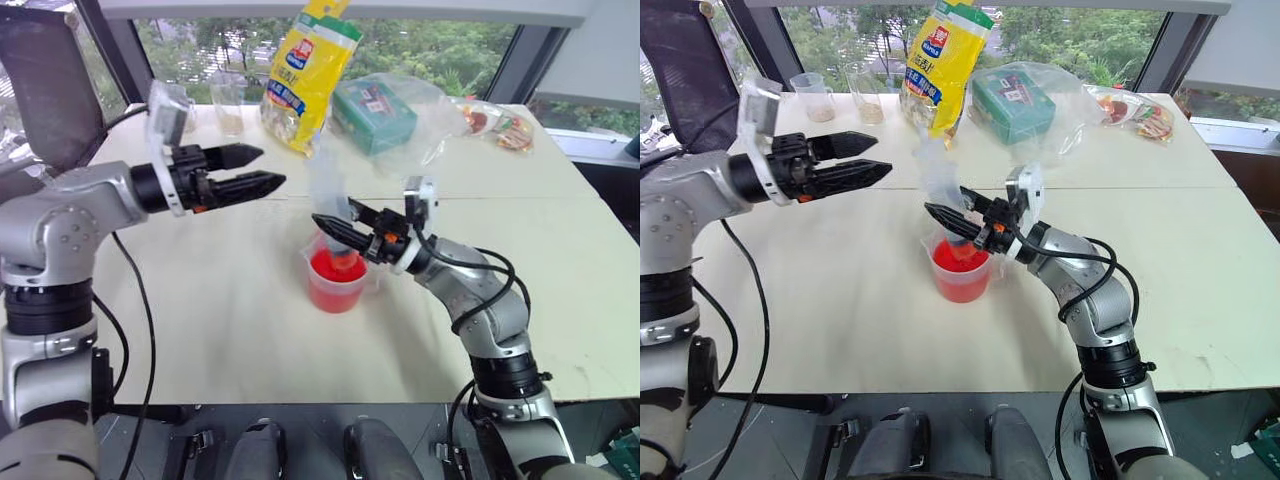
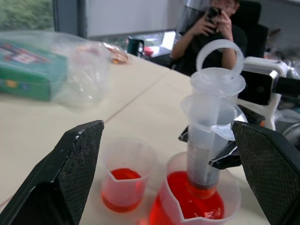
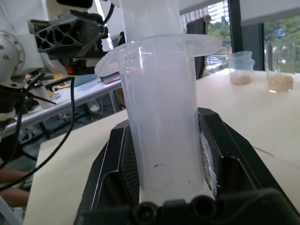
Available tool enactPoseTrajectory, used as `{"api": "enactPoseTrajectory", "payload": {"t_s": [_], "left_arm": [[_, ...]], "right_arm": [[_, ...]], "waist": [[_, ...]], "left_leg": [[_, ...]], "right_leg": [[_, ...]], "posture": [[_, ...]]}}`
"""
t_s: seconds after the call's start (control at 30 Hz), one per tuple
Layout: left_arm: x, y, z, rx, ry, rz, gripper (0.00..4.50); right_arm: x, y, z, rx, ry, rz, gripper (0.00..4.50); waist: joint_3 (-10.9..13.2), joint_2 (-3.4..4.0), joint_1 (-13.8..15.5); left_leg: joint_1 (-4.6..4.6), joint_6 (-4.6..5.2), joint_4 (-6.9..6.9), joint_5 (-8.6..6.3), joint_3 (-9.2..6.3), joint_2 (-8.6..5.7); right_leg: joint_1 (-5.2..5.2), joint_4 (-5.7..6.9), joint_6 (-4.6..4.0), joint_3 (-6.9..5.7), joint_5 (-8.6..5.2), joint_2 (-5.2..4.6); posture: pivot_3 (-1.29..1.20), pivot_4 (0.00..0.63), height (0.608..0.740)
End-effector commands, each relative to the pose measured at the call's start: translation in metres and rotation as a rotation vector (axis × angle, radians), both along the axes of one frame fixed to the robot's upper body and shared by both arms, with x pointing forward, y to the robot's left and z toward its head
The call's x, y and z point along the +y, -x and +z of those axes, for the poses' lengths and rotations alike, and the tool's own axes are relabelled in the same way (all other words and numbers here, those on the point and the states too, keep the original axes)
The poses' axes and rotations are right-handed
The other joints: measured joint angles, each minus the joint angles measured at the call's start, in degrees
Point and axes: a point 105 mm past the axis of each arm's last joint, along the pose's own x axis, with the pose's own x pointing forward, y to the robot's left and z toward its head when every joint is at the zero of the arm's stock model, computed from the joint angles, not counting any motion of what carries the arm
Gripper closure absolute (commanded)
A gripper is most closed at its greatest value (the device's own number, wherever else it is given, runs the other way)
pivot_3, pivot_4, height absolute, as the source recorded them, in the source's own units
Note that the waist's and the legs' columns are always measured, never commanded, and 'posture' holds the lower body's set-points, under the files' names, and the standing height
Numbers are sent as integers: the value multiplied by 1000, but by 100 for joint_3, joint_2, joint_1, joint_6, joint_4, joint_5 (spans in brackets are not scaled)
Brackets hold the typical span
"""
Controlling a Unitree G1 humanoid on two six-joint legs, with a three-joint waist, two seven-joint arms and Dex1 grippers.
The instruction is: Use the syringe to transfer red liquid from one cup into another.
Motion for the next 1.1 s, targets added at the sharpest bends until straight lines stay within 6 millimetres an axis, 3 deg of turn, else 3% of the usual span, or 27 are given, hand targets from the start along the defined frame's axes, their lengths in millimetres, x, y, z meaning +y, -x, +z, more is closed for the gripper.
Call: {"api": "enactPoseTrajectory", "payload": {"t_s": [0.03, 0.13, 0.23, 0.33, 0.47, 0.67, 0.9, 1.1], "left_arm": [[8, 3, 14, -68, 9, 42, 26], [9, 2, 15, -78, 13, 54, 26], [8, 2, 16, -87, 11, 59, 26], [6, 3, 16, -92, 12, 62, 26], [4, 3, 18, -100, 17, 65, 26], [-10, -1, 27, -133, 40, 28, 26], [-39, -23, 41, -167, 88, -33, 26], [-59, -36, 40, -157, 99, -95, 26]], "right_arm": [[-1, 2, 50, -135, -108, 10, 3148], [0, -15, 69, -166, -156, -10, 3148], [2, -36, 74, -180, -177, -36, 3148], [8, -56, 67, -173, -184, -56, 3148], [15, -75, 44, -141, -174, -93, 3148], [16, -83, 11, -115, -122, -121, 3148], [13, -84, 6, -115, -108, -134, 3148], [12, -84, 4, -123, -86, -136, 3148]], "waist": [[0, 0, -14], [0, 0, -17], [0, 0, -16], [0, 0, -14], [0, 0, -22], [0, 0, -14], [0, 0, -19], [0, 0, -29]], "left_leg": [[0, 0, 0, 0, -1, 1], [2, 0, -1, 0, -2, 1], [2, 0, -1, 0, -1, 1], [1, 0, -3, 0, 1, 1], [0, 0, -4, 0, 4, 1], [-2, -1, -5, 1, 4, 2], [-1, -20, -4, 11, 4, 1], [-2, -31, -7, 18, 8, 2]], "right_leg": [[0, 1, 0, -1, 0, 1], [-1, 4, 0, -2, 0, 2], [-1, 2, 0, -2, 0, 1], [-2, -1, 0, -1, 0, 0], [-3, -3, 0, 0, 0, -1], [-5, -3, 0, -1, 0, -2], [-5, -1, 0, -1, 0, 0], [-10, 0, 0, 0, 0, 3]], "posture": [[0, 150, 740], [0, 150, 740], [0, 150, 740], [0, 150, 740], [0, 150, 740], [0, 150, 740], [0, 150, 740], [0, 150, 740]]}}
